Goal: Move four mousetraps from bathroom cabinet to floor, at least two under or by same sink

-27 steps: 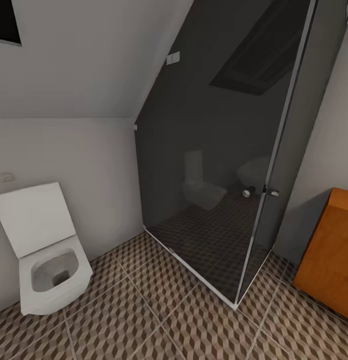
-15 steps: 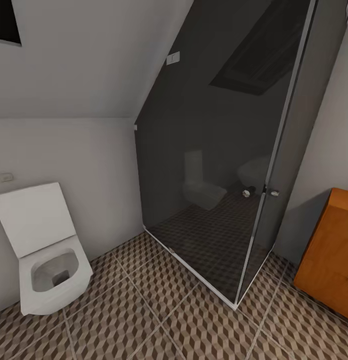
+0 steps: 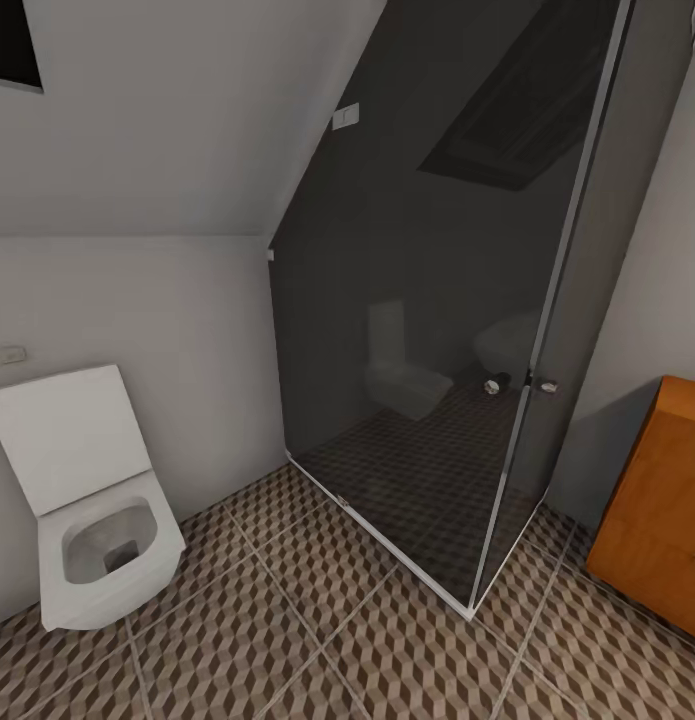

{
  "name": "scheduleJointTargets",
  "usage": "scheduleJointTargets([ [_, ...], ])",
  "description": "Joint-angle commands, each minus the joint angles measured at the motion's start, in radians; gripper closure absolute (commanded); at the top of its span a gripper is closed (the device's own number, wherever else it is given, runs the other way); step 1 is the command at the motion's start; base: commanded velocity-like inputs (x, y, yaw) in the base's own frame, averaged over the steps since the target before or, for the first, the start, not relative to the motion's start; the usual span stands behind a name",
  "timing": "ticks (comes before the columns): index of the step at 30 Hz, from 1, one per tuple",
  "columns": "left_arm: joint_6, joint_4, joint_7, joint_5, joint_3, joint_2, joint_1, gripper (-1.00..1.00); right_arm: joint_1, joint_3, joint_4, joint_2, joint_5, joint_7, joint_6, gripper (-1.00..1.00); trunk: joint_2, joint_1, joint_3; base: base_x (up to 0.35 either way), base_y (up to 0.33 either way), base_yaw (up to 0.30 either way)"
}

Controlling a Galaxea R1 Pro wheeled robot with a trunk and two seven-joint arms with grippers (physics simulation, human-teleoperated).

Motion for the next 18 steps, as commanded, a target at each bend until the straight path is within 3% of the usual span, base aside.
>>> scheduleJointTargets([
  [1, -0.002, -0.001, 0.000, 0.006, 0.001, 0.000, 0.000, -1.00, 0.000, -0.001, 0.000, 0.000, -0.001, 0.000, 0.000, -1.00, 0.000, 0.000, -0.001, 0.000, 0.000, 0.000],
  [12, -0.003, -0.003, -0.001, 0.012, 0.001, -0.001, 0.000, -1.00, 0.000, -0.001, 0.000, 0.001, -0.002, -0.001, 0.000, -1.00, 0.000, 0.000, 0.000, 0.000, 0.000, -0.004],
  [18, -0.003, -0.004, -0.001, 0.013, 0.001, -0.002, 0.000, -1.00, 0.000, -0.002, 0.000, 0.001, -0.002, -0.001, 0.000, -1.00, 0.000, 0.000, 0.001, 0.000, 0.000, -0.116],
])
